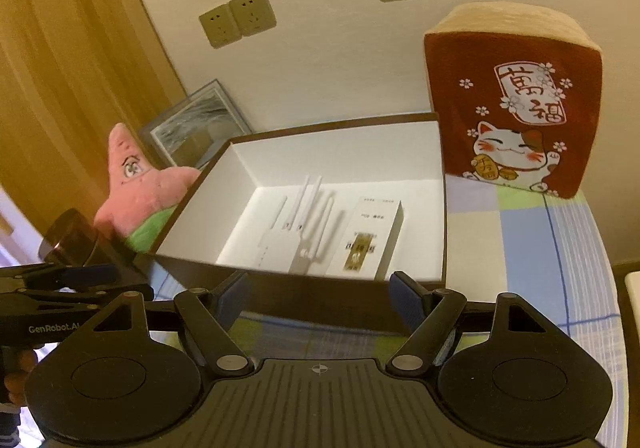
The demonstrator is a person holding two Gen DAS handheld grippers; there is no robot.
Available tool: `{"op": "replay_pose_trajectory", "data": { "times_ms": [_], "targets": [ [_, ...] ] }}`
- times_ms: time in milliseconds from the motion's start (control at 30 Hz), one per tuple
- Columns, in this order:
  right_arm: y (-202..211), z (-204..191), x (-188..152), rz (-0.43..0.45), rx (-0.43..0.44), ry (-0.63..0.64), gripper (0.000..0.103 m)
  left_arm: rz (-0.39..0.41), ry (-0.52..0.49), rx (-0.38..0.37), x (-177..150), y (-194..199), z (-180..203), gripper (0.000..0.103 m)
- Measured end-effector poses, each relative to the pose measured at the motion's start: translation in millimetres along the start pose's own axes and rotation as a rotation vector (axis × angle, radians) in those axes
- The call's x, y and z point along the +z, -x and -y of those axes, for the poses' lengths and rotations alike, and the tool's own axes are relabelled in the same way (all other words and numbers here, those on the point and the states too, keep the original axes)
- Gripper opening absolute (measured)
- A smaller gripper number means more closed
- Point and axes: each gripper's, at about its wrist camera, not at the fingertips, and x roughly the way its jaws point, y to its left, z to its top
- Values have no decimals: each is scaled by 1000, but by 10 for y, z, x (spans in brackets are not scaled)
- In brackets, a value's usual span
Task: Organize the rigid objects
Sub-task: 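Withdraw both tools from the brown box back over the item pile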
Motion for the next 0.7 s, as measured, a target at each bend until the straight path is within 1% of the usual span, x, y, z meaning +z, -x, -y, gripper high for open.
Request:
{"op": "replay_pose_trajectory", "data": {
  "times_ms": [133, 433, 600, 700],
  "targets": [
    [78, -47, -182, -11, 5, 17, 74, -33, 25, 8, -204, 43, -25, 67],
    [110, -159, -598, -75, 22, 64, 74, -118, 64, 15, -677, 81, -57, 67],
    [79, -220, -817, -125, 48, 92, 74, -165, 96, 18, -880, 75, -92, 67],
    [51, -250, -959, -160, 48, 111, 73, -197, 110, 19, -1001, 57, -94, 67]
  ]
}}
